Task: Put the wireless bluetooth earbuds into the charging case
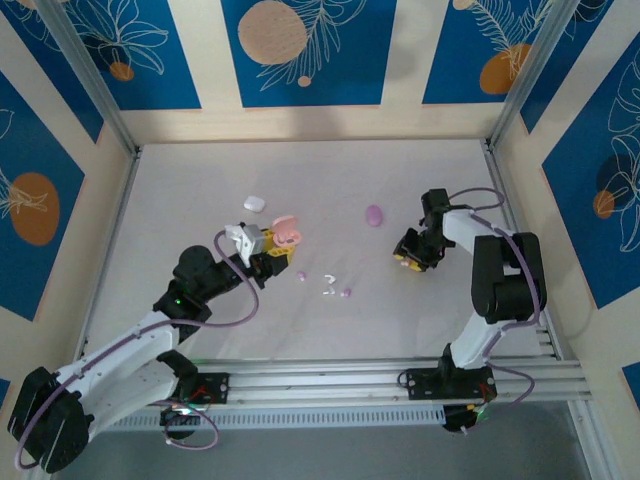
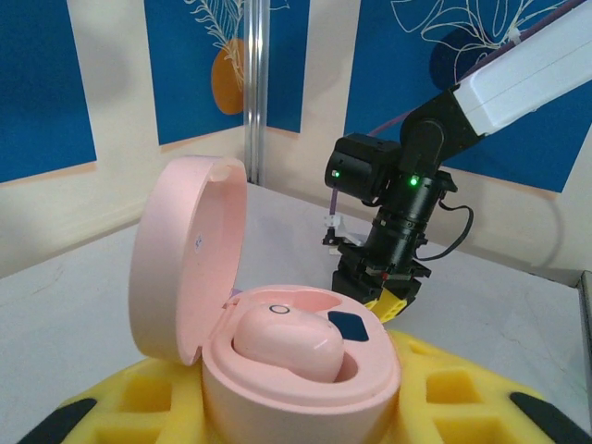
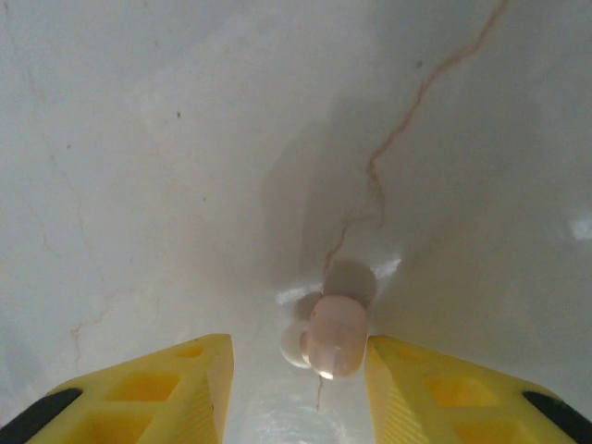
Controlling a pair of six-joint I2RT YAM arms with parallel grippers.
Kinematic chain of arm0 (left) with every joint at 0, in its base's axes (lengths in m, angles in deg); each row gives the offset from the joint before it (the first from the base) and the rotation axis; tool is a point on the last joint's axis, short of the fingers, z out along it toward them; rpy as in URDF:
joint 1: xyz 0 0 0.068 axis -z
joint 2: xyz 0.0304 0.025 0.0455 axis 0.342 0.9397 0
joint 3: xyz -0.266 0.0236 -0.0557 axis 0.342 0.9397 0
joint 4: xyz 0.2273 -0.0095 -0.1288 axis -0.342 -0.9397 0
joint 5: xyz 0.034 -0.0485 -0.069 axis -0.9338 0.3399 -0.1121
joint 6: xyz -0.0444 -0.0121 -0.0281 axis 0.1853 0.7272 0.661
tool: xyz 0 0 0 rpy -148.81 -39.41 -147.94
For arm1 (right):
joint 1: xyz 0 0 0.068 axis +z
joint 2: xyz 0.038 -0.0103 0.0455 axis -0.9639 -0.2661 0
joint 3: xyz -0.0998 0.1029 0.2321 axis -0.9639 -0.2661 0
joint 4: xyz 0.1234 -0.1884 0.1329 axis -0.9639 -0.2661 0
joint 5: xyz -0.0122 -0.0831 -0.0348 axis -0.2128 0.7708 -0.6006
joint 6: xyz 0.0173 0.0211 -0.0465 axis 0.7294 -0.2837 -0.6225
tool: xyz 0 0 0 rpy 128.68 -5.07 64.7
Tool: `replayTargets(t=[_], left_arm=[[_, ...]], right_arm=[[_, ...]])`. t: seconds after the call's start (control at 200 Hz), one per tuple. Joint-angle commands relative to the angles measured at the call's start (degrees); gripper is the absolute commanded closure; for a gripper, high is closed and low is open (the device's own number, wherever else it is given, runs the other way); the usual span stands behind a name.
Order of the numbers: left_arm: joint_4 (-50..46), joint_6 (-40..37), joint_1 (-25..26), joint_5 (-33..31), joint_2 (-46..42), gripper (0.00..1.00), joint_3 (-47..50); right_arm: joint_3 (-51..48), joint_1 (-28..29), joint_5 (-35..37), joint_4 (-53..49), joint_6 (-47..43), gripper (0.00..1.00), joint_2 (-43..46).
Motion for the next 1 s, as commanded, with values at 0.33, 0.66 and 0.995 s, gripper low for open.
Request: replayTargets(t=[0.33, 0.66, 0.995], left_arm=[[-0.56, -1.63, 0.51, -0.3, -1.35, 0.7, -0.61], [-0.62, -1.63, 0.53, -0.34, -1.39, 0.7, -0.74], [-0.84, -1.71, 0.5, -0.21, -1.35, 0.71, -1.04]], right_arm=[[4.53, -0.21, -0.12, -0.54, -4.79, 0.62, -4.02], [5.26, 1.89, -0.52, -2.02, -7.08, 0.7, -5.19], [5.2, 3.09, 2.17, -3.92, -8.0, 0.7, -5.41]])
